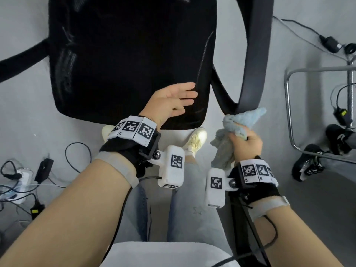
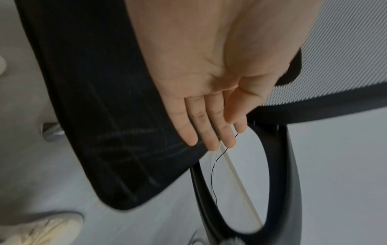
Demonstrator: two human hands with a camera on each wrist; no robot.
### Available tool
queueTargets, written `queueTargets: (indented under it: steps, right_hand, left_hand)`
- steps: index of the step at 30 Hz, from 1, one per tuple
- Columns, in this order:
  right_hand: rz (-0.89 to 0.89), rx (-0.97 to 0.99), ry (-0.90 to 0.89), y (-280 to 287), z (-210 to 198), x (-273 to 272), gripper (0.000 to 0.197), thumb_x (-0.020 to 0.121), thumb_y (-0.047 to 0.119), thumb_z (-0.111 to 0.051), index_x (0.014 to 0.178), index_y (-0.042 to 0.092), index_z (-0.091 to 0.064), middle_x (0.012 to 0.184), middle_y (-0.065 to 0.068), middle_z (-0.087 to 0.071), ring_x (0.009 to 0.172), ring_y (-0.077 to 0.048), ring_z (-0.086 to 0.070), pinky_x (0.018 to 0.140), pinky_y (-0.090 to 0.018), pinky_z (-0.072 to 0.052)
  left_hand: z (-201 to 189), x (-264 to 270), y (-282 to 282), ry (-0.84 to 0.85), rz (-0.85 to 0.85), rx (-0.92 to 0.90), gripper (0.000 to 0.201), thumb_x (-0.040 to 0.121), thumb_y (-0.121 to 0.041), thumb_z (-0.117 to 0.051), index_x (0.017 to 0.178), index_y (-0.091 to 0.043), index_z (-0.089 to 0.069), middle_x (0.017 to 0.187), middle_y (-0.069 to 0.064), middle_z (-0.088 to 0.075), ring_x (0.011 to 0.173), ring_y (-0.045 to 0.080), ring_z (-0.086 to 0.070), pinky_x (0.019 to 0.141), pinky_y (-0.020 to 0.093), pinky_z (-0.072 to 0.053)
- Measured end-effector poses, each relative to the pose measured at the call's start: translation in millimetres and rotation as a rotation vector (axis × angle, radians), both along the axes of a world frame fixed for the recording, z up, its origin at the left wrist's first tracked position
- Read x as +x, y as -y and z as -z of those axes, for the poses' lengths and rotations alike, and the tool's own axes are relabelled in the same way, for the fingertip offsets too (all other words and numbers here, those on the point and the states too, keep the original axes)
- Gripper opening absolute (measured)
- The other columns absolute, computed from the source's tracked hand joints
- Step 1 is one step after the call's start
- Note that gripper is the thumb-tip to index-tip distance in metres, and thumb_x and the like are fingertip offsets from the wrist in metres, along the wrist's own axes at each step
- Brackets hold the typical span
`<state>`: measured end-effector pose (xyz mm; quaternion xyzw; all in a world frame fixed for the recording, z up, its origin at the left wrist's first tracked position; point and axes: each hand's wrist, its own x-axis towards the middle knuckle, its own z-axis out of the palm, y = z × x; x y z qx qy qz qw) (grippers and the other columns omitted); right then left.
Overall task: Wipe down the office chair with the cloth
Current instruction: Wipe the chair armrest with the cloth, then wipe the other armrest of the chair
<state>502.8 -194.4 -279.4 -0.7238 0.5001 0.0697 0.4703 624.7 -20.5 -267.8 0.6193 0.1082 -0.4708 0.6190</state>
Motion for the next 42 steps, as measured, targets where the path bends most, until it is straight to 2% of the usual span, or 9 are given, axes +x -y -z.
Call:
queueTargets:
  steps: [3, 7, 11, 18, 24, 30, 35, 39, 42]
  right_hand:
    - [0.199, 0.141, -0.145, -54, -5, 18, 0.023, 0.084, 0.010, -0.060, 0.063, 0.020, -0.062, 0.057, 0.007, -0.059, 0.061, -0.012, -0.056, 0.058, -0.014, -0.047]
    - [0.182, 0.387, -0.304, -149, -18, 68, 0.023, 0.085, 0.031, -0.055, 0.098, 0.013, -0.061, 0.079, -0.006, -0.063, 0.061, -0.014, -0.054, 0.048, -0.020, -0.044]
    - [0.237, 0.494, -0.187, -235, -30, 124, 0.009, 0.084, 0.024, -0.057, 0.086, 0.016, -0.061, 0.073, -0.001, -0.061, 0.063, -0.013, -0.058, 0.057, -0.023, -0.046]
    - [0.205, 0.597, -0.017, -304, -52, 183, 0.006, 0.087, 0.013, -0.055, 0.085, 0.011, -0.059, 0.071, -0.002, -0.060, 0.057, -0.009, -0.058, 0.035, -0.010, -0.043]
    - [0.149, 0.547, 0.061, -324, -51, 205, 0.015, 0.084, 0.006, -0.058, 0.072, 0.014, -0.060, 0.074, -0.005, -0.061, 0.072, -0.018, -0.062, 0.067, -0.029, -0.057]
    - [-0.175, 0.338, 0.173, -331, -44, 219, 0.014, 0.081, 0.001, -0.059, 0.073, 0.009, -0.066, 0.078, -0.008, -0.062, 0.083, -0.023, -0.059, 0.085, -0.043, -0.052]
    - [-0.621, 0.167, 0.252, -341, -41, 216, 0.035, 0.082, 0.003, -0.063, 0.116, 0.012, -0.063, 0.102, -0.009, -0.045, 0.087, -0.002, -0.047, 0.080, -0.001, -0.038]
    - [-1.058, 0.110, 0.302, -362, -41, 200, 0.037, 0.077, 0.006, -0.067, 0.112, 0.019, -0.067, 0.101, -0.003, -0.037, 0.094, -0.008, -0.043, 0.086, -0.005, -0.037]
    - [-1.440, -0.067, 0.254, -367, -36, 218, 0.036, 0.080, 0.021, -0.067, 0.114, 0.031, -0.065, 0.101, -0.006, -0.039, 0.099, -0.021, -0.044, 0.088, -0.029, -0.043]
  left_hand:
    - [-16, 23, -59, 0.081, 0.002, 0.037, 0.050, 0.087, 0.006, -0.039, 0.125, -0.024, -0.052, 0.110, -0.010, -0.063, 0.107, 0.005, -0.059, 0.094, 0.027, -0.048]
    - [-39, 58, -141, 0.202, -0.044, 0.093, 0.042, 0.088, -0.001, -0.042, 0.114, -0.031, -0.056, 0.108, -0.011, -0.064, 0.105, 0.007, -0.061, 0.094, 0.028, -0.048]
    - [-59, 95, -209, 0.373, -0.080, 0.144, 0.042, 0.083, 0.001, -0.044, 0.106, -0.031, -0.057, 0.101, -0.011, -0.064, 0.097, 0.007, -0.062, 0.088, 0.026, -0.048]
    - [-80, 138, -303, 0.702, -0.551, 0.211, 0.048, 0.071, 0.015, -0.041, 0.098, -0.020, -0.060, 0.096, -0.003, -0.063, 0.090, 0.006, -0.060, 0.083, 0.022, -0.049]
    - [-25, 139, -335, 0.255, -0.604, 0.451, 0.024, 0.093, -0.017, -0.041, 0.109, -0.017, -0.059, 0.114, 0.003, -0.062, 0.098, 0.007, -0.058, 0.090, 0.024, -0.045]
    - [-5, 128, -338, 0.072, -0.475, 0.576, 0.052, 0.096, -0.044, -0.031, 0.110, -0.005, -0.061, 0.111, 0.008, -0.062, 0.102, 0.022, -0.058, 0.094, 0.027, -0.040]
    - [8, 113, -345, -0.009, -0.649, 0.300, 0.034, 0.097, -0.027, -0.040, 0.111, -0.004, -0.060, 0.083, -0.003, -0.072, 0.089, 0.013, -0.066, 0.095, 0.032, -0.048]
    - [9, 94, -344, -0.049, -0.644, 0.104, 0.031, 0.098, -0.027, -0.035, 0.098, -0.014, -0.063, 0.083, -0.007, -0.072, 0.079, 0.008, -0.067, 0.079, 0.029, -0.053]
    - [12, 83, -342, -0.074, -0.647, 0.041, 0.027, 0.097, -0.021, -0.035, 0.102, -0.018, -0.062, 0.091, -0.005, -0.071, 0.082, 0.009, -0.067, 0.071, 0.024, -0.055]
